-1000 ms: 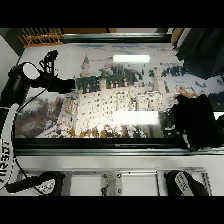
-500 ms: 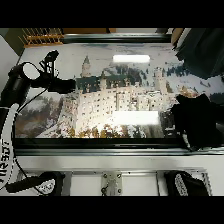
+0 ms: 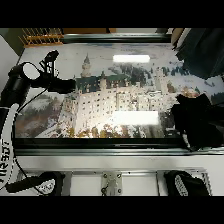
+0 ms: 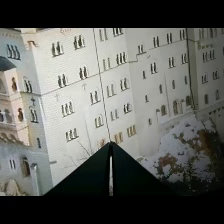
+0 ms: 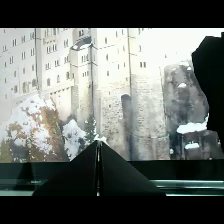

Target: Fold the clothes and pants, and hang the long-sleeved shirts on hangers.

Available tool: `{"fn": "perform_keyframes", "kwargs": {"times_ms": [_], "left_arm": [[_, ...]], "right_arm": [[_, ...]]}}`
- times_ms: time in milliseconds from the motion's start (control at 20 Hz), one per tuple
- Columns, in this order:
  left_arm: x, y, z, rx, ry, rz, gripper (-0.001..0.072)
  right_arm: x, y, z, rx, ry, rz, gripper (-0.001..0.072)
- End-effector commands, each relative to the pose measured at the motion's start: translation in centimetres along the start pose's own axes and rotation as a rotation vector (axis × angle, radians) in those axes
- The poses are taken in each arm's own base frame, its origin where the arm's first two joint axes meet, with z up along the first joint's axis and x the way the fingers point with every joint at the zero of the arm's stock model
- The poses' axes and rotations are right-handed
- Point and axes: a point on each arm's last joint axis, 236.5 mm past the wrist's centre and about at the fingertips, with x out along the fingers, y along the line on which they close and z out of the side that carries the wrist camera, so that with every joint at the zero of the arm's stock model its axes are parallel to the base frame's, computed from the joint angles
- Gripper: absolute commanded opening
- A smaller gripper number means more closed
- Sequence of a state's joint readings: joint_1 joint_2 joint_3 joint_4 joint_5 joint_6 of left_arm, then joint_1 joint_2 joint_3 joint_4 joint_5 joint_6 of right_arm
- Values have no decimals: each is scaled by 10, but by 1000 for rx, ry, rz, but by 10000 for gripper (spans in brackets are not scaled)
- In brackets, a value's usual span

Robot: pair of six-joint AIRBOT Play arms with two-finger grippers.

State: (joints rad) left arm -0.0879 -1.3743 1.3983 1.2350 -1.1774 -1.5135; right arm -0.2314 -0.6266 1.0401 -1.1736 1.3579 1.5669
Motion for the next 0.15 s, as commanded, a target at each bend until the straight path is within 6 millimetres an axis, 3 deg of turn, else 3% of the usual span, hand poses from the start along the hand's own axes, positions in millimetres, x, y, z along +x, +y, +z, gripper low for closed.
{"fn": "perform_keyframes", "kwargs": {"times_ms": [0,100], "left_arm": [[0,0,0,-2,0,1,9],[0,0,0,-2,0,1,9]], "right_arm": [[0,2,0,-2,1,7,15],[0,2,0,-2,1,7,15]]}}
